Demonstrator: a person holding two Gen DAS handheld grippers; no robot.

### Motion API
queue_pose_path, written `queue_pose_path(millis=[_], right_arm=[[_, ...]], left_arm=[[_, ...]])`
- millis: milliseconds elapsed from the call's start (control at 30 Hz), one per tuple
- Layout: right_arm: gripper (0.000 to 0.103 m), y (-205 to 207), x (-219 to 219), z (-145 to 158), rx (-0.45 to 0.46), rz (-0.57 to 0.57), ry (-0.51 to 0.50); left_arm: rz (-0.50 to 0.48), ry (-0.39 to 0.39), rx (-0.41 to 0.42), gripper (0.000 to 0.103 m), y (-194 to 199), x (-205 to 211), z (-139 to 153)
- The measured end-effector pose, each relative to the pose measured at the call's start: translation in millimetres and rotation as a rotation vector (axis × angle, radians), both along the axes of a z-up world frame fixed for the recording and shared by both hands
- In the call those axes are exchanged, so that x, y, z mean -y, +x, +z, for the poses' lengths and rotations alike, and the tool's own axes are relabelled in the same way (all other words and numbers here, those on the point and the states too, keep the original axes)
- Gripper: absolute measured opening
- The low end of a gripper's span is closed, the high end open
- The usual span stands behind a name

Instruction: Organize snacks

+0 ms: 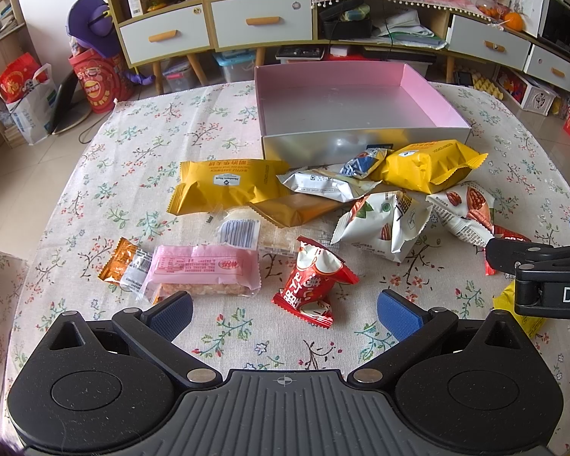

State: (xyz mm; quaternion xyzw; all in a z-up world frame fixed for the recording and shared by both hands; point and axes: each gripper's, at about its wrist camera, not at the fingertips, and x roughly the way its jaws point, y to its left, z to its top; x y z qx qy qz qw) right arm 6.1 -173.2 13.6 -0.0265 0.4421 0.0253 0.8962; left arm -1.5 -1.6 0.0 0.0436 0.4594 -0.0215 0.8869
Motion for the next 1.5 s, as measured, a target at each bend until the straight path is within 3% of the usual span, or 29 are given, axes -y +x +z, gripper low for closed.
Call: queue_pose_path(millis=[233,667,1000,1367,1500], right_arm=[[0.103,1.1,0.6,-1.4,0.002,-0.003,0.003],[0.103,11.3,3.8,-5.0,0.038,0.044,0.034],[0.098,25.6,13.3,-19.5,0.021,0.107,0.054],[0.084,40.0,18.2,-33.5,0.0,0.16,0.063],[0.078,41.3,11.0,-35.4,0.005,0.2,0.037]], left_arm=[[-0.003,-0.005,0.003,0.103,0.7,-4.1,0.5],[-0.016,-0.085,-0.002,0.103,18.3,-42.2,-0.9],[-0.139,-0.177,-0.014,0.1,20.8,-45.9,-18.7],[-0.227,-0.225,-0.028,0.064,25.2,-33.0,-31.1],[-0.239,-0.208,-0.031,0.06,27.6,-28.2,-37.1]])
